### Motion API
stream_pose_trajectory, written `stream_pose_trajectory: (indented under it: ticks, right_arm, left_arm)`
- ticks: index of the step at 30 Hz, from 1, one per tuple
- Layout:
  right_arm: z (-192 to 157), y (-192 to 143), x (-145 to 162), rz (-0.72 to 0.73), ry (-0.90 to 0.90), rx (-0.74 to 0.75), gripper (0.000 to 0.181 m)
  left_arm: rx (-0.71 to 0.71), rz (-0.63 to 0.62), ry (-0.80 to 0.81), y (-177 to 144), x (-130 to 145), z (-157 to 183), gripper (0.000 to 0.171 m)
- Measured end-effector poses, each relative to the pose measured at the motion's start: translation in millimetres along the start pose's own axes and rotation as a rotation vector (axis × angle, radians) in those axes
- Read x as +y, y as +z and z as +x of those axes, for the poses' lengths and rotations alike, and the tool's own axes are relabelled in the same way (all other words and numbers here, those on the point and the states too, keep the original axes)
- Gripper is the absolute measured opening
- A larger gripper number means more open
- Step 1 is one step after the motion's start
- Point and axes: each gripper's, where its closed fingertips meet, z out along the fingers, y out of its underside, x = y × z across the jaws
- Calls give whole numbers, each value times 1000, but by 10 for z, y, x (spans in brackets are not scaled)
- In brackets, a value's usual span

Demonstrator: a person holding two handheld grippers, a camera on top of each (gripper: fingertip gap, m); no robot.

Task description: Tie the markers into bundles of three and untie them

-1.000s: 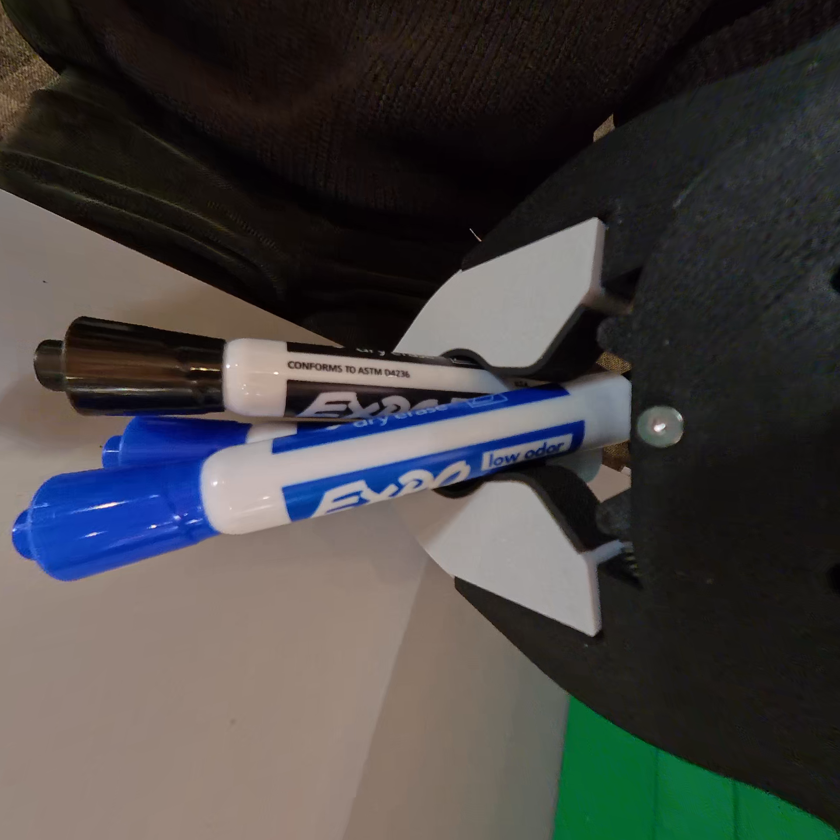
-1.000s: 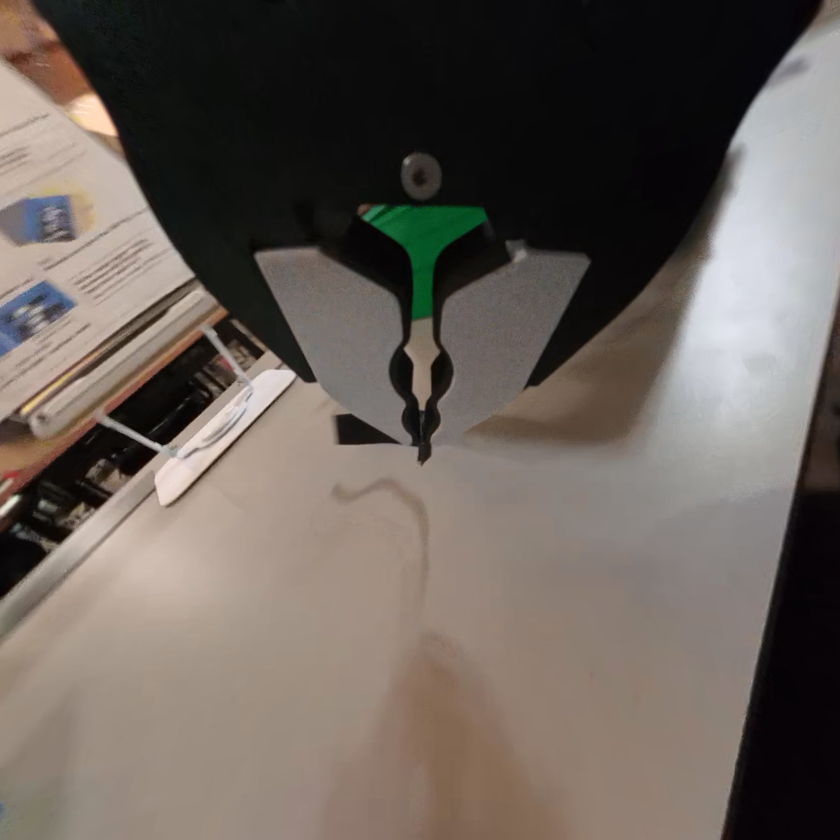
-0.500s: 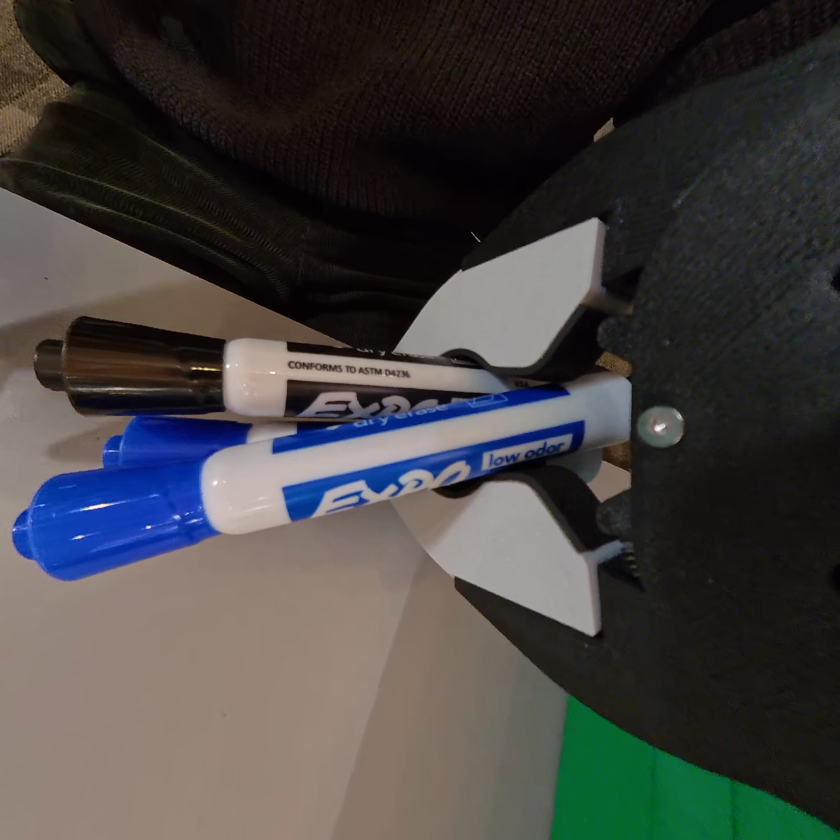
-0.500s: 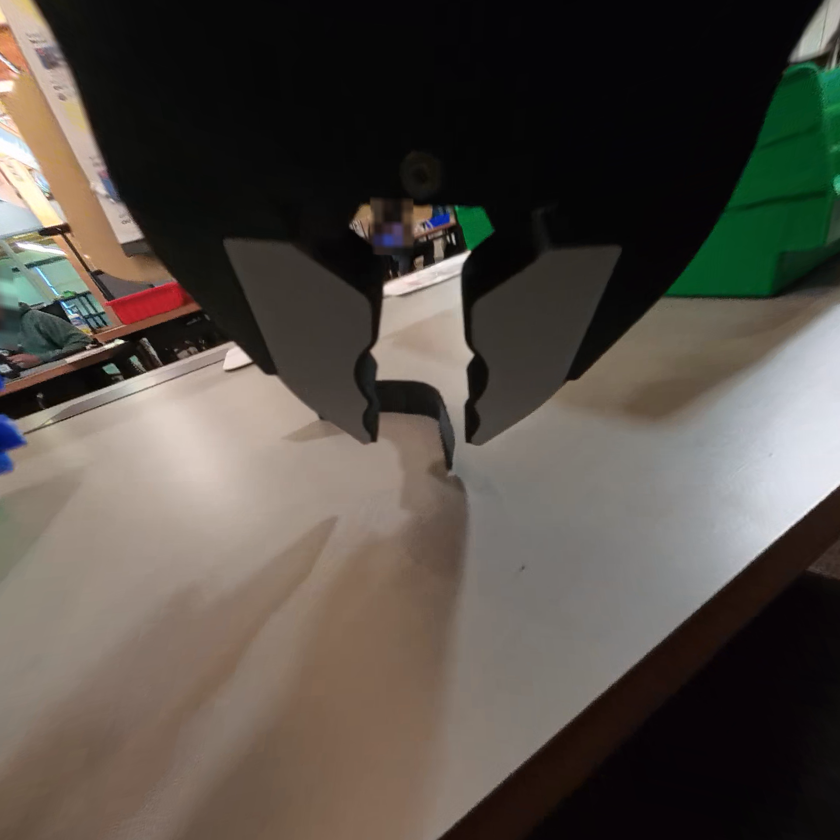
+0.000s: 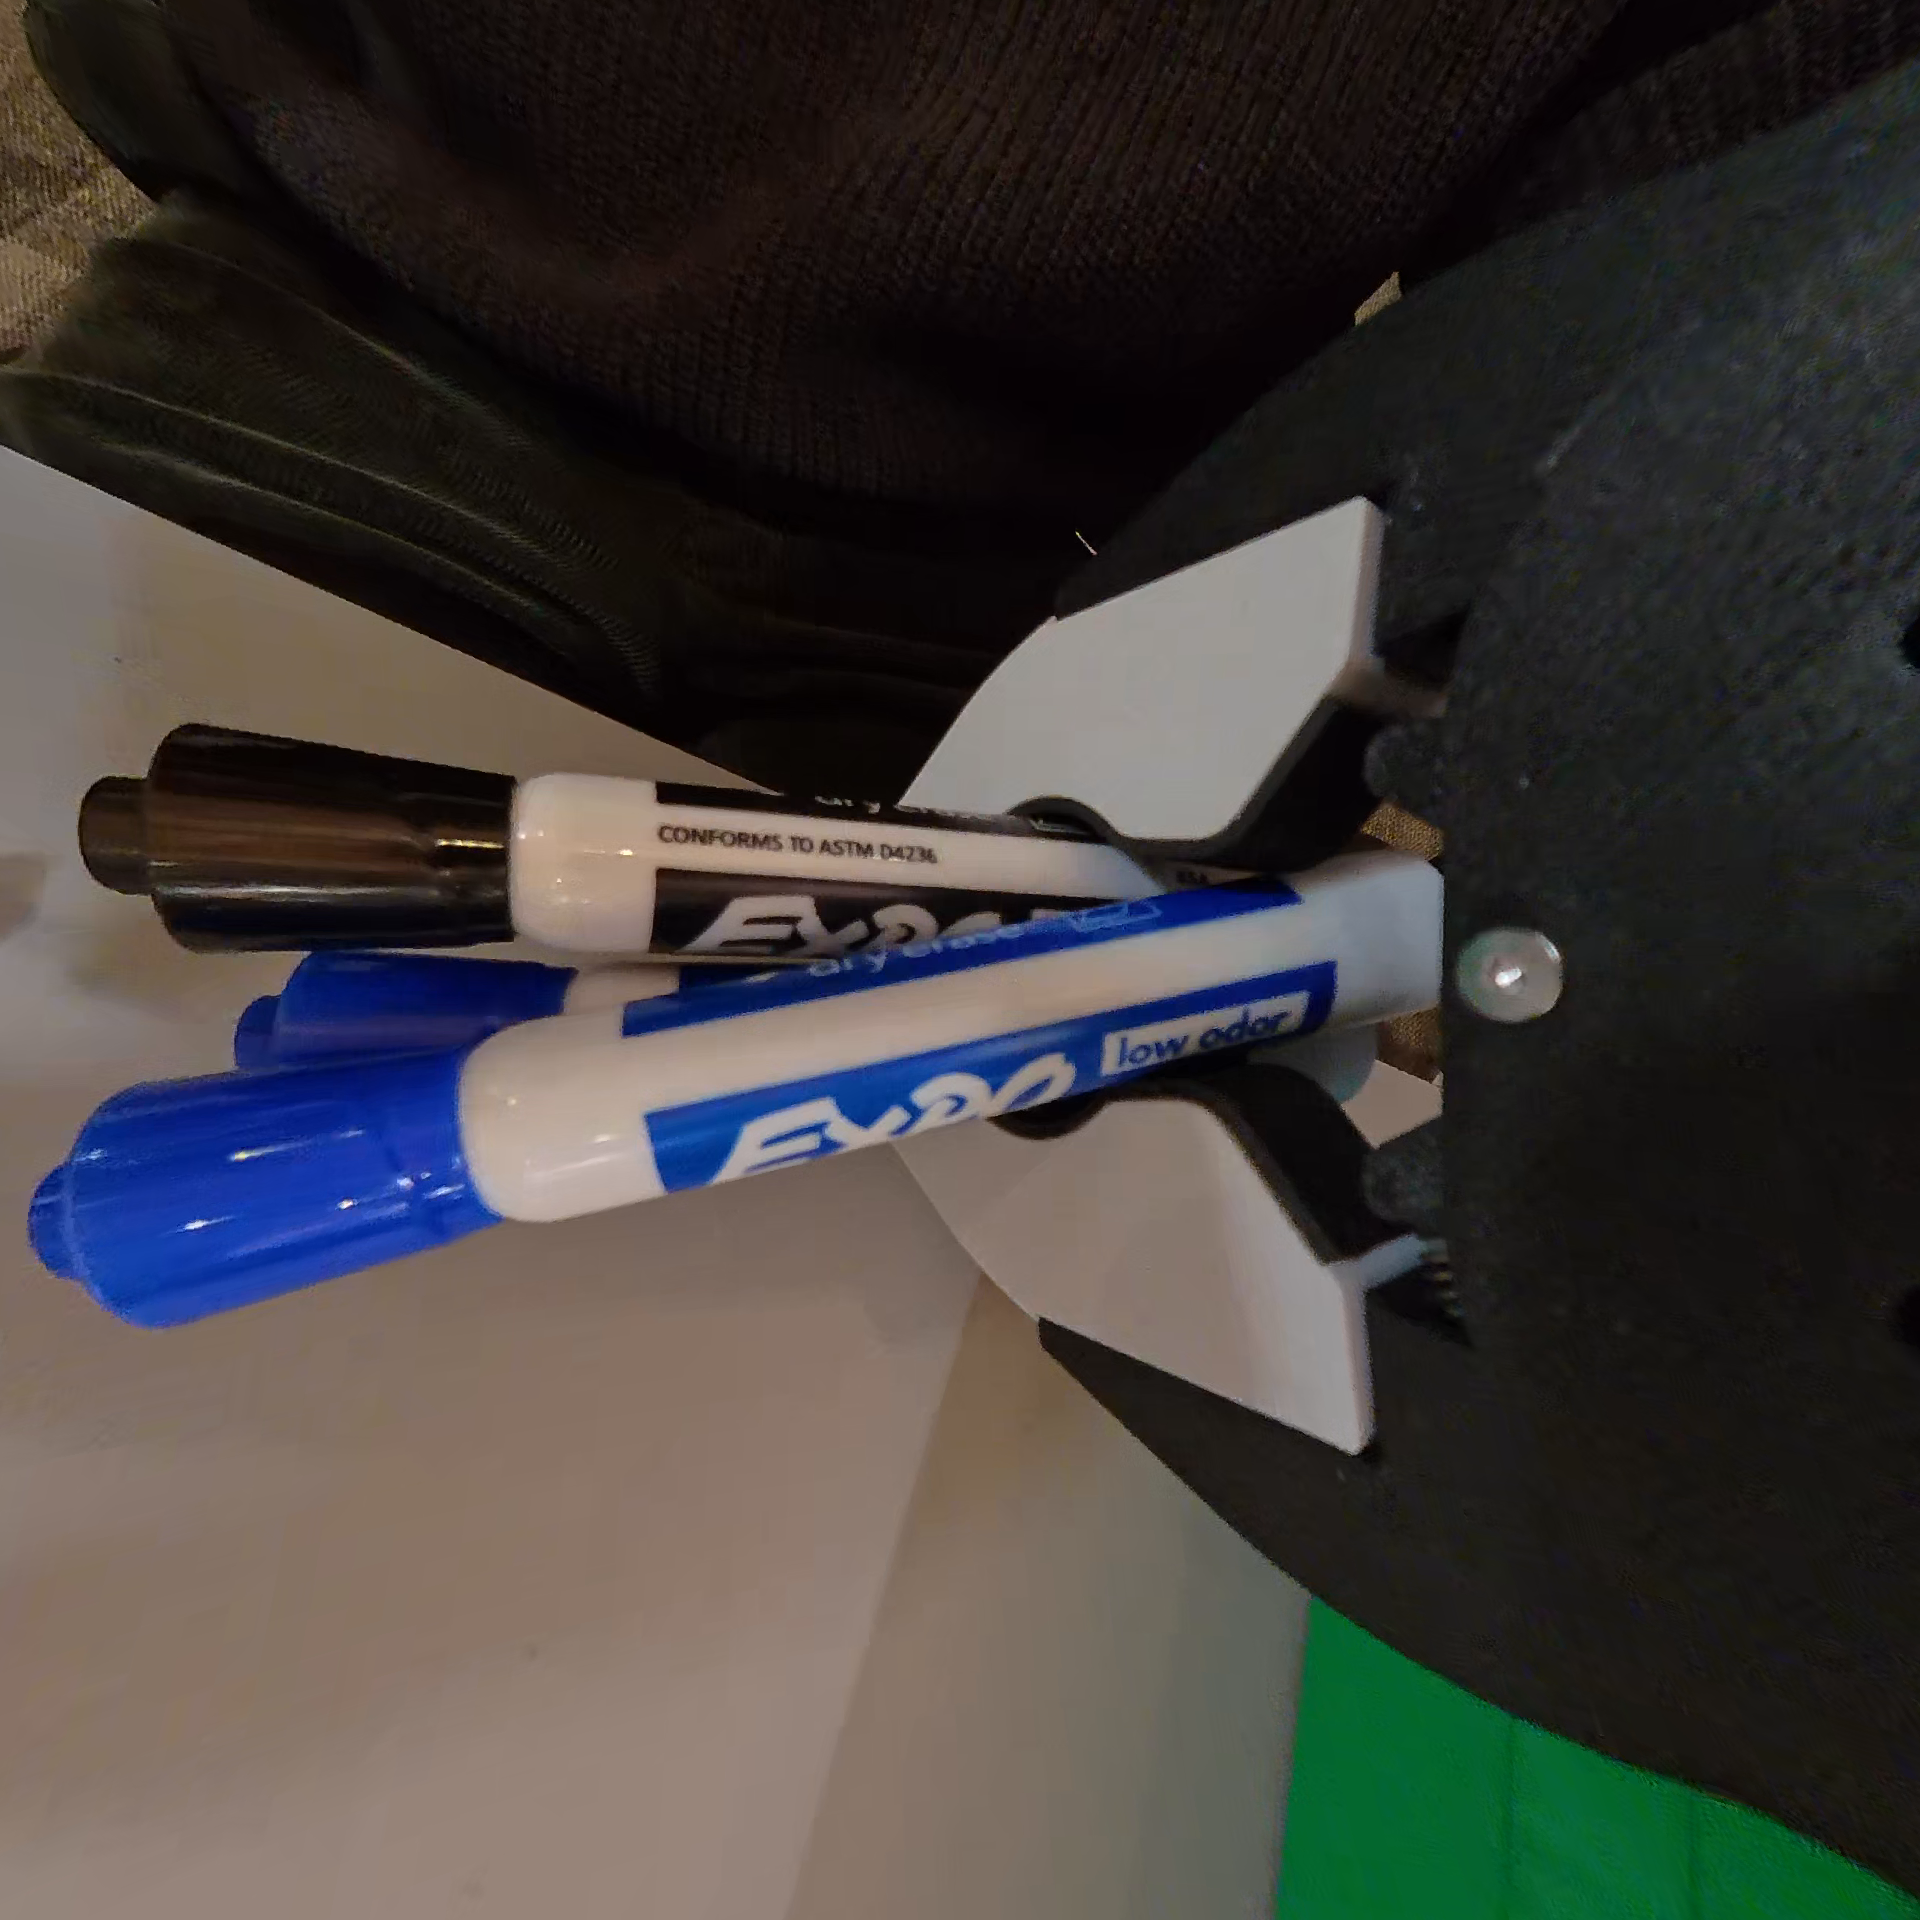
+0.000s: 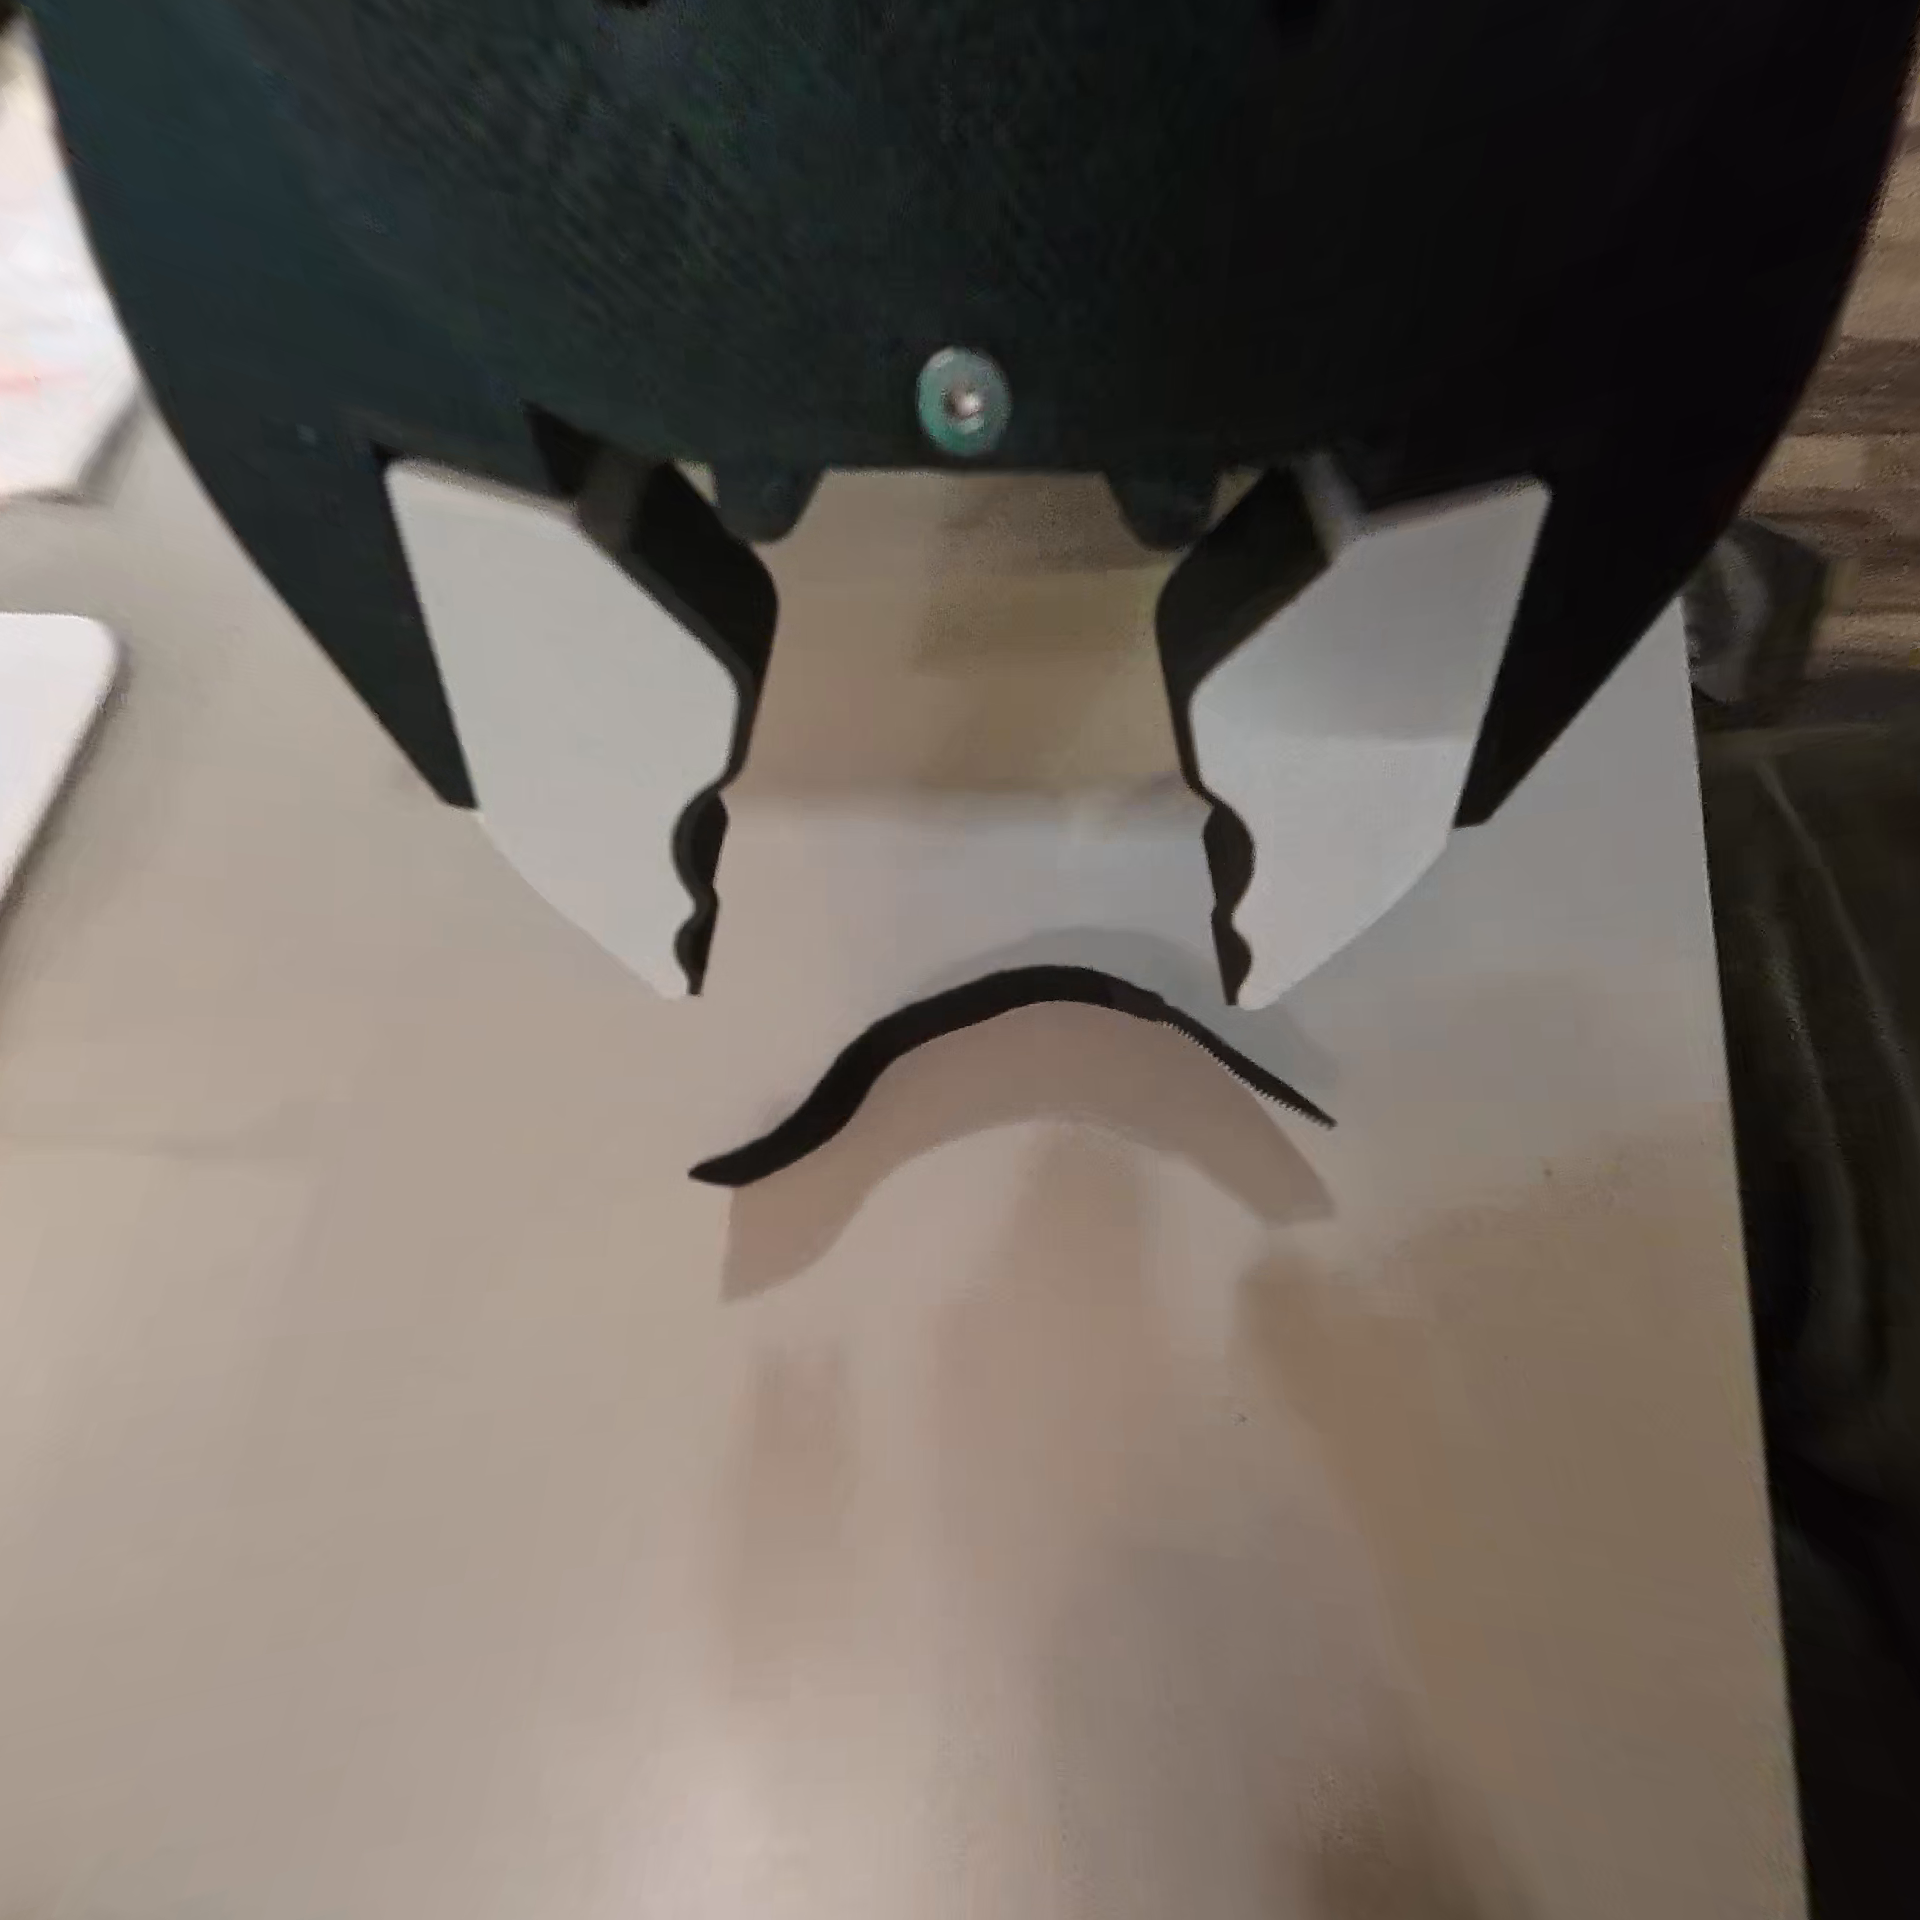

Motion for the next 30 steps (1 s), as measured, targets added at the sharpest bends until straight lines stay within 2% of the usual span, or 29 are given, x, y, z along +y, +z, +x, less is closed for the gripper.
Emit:
stream_pose_trajectory:
  ticks: [4,7,12,17,22,26,30]
  right_arm:
    - [-20,171,23,28,85,-111,95]
    - [-109,319,73,-36,30,-129,98]
    - [-192,460,-56,-19,-39,-134,105]
    - [-184,481,-169,-18,-67,-126,103]
    - [-242,443,-177,-14,-62,-142,83]
    - [-315,380,-145,-19,-12,-158,89]
    - [-393,321,-20,-84,31,-160,96]
  left_arm:
    - [10,7,-3,-4,3,1,45]
    - [21,12,-14,-5,18,-16,45]
    - [40,17,-9,7,5,3,45]
    - [37,17,-14,-1,17,-4,45]
    - [34,22,-12,-23,13,3,45]
    - [33,19,-10,-19,11,13,45]
    - [33,17,-5,-18,1,30,45]
